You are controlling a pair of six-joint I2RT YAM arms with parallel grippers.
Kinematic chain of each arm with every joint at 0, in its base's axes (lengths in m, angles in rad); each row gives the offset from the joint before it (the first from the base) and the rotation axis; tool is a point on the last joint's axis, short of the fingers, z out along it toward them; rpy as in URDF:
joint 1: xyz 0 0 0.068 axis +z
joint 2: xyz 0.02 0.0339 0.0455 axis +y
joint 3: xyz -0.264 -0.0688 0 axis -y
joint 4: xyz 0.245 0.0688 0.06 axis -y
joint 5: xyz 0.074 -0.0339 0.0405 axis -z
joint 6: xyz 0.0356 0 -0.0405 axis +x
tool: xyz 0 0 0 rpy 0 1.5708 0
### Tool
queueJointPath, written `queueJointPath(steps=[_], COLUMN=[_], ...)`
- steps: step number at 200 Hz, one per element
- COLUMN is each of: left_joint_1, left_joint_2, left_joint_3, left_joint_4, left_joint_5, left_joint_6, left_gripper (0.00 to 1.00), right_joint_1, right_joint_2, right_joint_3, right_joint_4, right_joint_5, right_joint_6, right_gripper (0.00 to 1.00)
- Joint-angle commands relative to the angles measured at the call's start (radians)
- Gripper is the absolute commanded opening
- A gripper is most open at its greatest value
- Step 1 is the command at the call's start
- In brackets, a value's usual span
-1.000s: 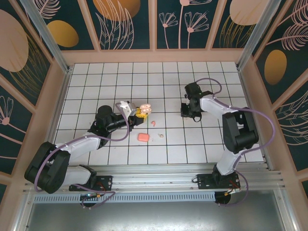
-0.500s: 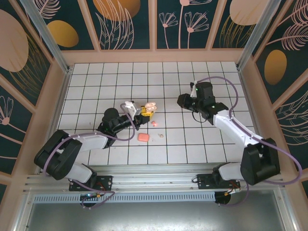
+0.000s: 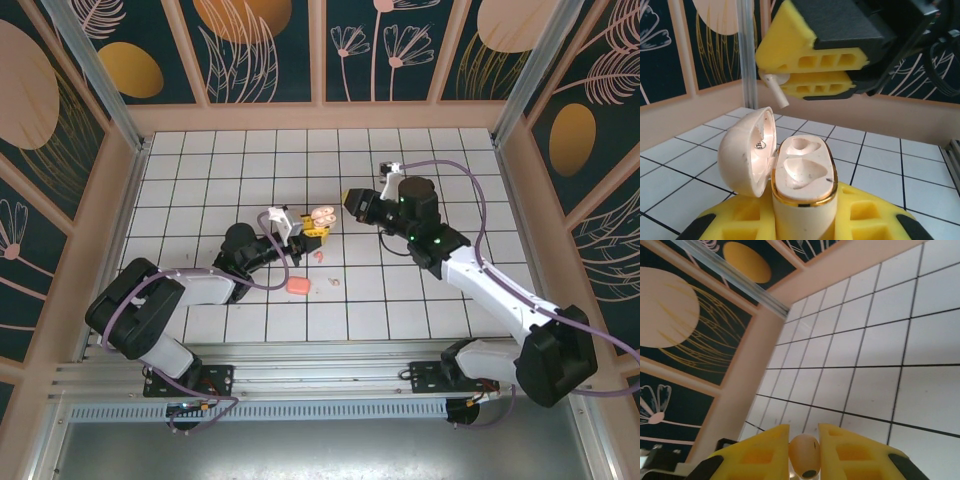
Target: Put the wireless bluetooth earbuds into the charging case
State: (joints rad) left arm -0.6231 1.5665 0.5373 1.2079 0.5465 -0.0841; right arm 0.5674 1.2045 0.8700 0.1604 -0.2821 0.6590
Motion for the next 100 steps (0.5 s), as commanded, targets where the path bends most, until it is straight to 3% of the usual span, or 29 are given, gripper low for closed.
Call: queueJointPath(steps=[1,100], left_joint_1=[-0.007,-0.009], left_joint_2=[0.01,0.014], left_joint_3=[0.029,0.043], left_joint_4=[0.065,0.09], left_joint_5=[-0.017,-0.013], left_joint_6=[-0.013,-0.032], left_gripper=[0.08,0.07], right_joint_1=[0.029,0.079], right_joint_2=[-0.04,-0.063], right_joint_3=[-0.029,-0.091], right_joint_4=[0.099,0.177], right_joint_5=[0.009,0.016], right_joint_6=[0.024,0.022], right_gripper=[0.19,0.2])
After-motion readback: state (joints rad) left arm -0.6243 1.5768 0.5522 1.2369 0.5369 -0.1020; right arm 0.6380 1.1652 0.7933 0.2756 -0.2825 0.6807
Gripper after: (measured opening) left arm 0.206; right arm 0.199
